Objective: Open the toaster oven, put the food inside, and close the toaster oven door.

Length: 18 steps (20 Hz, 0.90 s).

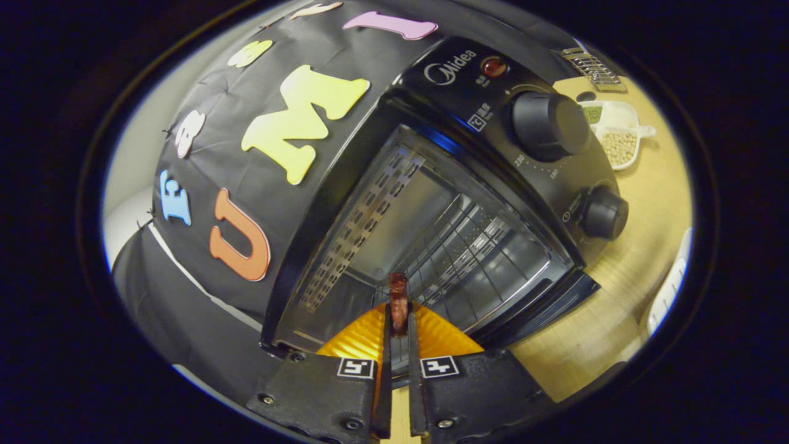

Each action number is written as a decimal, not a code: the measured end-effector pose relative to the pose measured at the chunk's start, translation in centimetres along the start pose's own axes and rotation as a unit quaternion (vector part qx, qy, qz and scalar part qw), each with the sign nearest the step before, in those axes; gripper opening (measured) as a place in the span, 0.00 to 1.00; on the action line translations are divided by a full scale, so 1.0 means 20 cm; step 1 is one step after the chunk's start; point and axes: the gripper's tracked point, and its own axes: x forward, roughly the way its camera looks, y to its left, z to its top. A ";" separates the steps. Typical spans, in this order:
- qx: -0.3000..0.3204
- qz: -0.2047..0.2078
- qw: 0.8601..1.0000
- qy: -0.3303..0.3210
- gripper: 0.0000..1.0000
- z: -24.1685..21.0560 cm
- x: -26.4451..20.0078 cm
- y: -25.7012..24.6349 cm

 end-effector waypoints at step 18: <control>-0.316 -0.111 0.936 -0.108 1.00 0.11 -0.35 0.02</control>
